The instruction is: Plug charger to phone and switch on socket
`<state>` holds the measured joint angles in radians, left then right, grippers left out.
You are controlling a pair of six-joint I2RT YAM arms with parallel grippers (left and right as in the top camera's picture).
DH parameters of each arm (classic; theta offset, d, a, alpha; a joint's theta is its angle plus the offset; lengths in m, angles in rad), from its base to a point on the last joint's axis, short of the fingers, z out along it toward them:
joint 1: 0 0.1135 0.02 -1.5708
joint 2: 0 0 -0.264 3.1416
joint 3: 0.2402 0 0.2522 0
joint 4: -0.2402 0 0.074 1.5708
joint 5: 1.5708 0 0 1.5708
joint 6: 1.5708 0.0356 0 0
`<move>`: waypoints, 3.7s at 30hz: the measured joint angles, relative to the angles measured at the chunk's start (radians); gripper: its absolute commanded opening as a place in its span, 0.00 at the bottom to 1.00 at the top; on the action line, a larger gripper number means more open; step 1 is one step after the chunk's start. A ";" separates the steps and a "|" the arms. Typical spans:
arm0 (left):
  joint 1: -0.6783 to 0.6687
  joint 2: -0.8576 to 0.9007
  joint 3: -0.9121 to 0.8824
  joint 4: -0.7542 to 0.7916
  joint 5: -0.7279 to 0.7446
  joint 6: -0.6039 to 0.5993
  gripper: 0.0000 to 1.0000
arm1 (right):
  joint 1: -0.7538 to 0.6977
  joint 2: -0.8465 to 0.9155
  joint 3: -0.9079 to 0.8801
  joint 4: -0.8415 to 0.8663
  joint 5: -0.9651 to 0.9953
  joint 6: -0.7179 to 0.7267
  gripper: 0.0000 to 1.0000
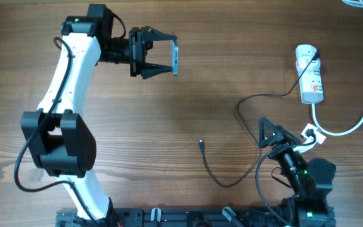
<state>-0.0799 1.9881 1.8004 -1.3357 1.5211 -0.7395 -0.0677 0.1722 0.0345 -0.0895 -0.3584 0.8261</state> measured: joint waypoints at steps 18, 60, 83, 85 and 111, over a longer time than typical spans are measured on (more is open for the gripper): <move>-0.051 -0.023 0.000 0.024 0.000 0.000 0.61 | 0.000 0.269 0.549 -0.525 0.076 -0.332 1.00; -0.064 -0.023 0.000 0.045 -0.001 0.000 0.60 | 0.927 1.307 1.863 -1.131 0.554 -0.384 0.99; -0.064 -0.023 0.000 0.045 -0.001 0.000 0.60 | 0.927 1.467 1.894 -1.003 0.748 -0.280 0.65; -0.064 -0.023 0.000 0.045 0.000 -0.001 0.60 | 0.927 1.468 1.894 -1.001 0.754 -0.271 0.66; -0.064 -0.023 0.000 0.045 0.000 -0.004 0.60 | 0.927 1.516 1.896 -0.968 0.786 -0.273 0.34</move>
<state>-0.1444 1.9652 1.8004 -1.2907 1.5208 -0.7433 0.8597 1.6878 1.9308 -1.0576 0.4278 0.5529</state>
